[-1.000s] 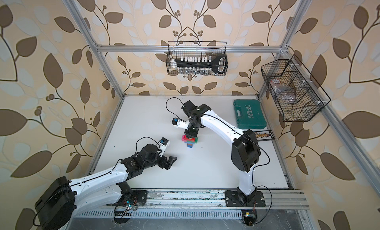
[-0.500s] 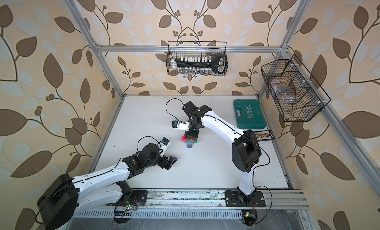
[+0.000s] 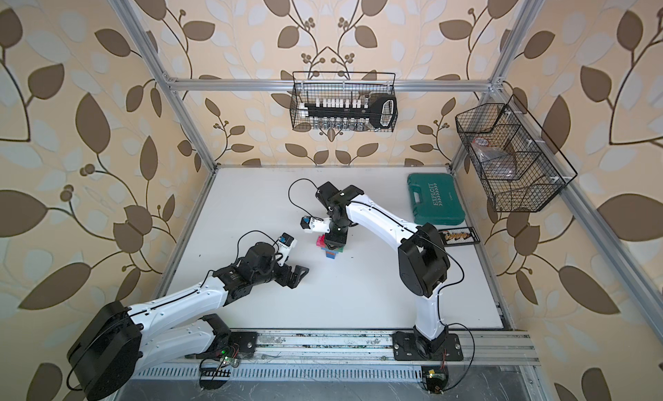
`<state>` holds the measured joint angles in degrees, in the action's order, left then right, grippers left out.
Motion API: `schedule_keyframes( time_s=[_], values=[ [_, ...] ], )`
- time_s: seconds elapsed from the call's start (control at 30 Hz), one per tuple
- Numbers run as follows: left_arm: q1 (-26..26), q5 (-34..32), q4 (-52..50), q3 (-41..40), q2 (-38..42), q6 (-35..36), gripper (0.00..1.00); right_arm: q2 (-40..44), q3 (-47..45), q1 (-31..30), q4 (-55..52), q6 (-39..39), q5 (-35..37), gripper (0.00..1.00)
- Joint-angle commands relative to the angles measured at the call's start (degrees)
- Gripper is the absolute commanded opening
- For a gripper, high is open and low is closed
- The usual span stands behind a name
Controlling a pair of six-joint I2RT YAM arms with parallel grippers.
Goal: Assemble a spoon with lego
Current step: Adjust the lego brick at the center of the board.
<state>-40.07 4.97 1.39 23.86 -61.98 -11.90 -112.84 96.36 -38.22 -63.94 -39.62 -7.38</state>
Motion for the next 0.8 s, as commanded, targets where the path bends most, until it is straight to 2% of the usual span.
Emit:
schedule_keyframes(
  time_s=[0.0,0.17,0.27,0.4,0.53,0.77],
  values=[
    [0.45,1.26,0.02,2.27,1.15,1.05,0.99,-1.95,1.89,0.55,-4.2,1.12,1.93,0.48],
    [0.44,0.99,-0.74,2.55,1.77,1.15,0.99,-2.65,4.88,1.8,-4.35,2.15,-0.26,0.51],
    [0.52,0.9,-1.3,2.78,1.69,1.41,0.99,-2.61,5.51,2.17,-4.09,3.56,-2.39,0.59],
    [0.49,1.0,-1.48,3.04,1.51,1.53,0.99,-1.96,5.08,2.49,-2.72,4.84,-3.34,0.64],
    [0.52,0.89,-1.54,3.04,1.37,1.53,0.99,-1.53,5.72,3.76,-0.89,6.76,-5.96,0.66],
    [0.61,1.09,-1.82,3.96,0.39,1.77,0.99,-3.48,9.79,5.62,-0.92,7.35,-5.29,0.68]
  ],
)
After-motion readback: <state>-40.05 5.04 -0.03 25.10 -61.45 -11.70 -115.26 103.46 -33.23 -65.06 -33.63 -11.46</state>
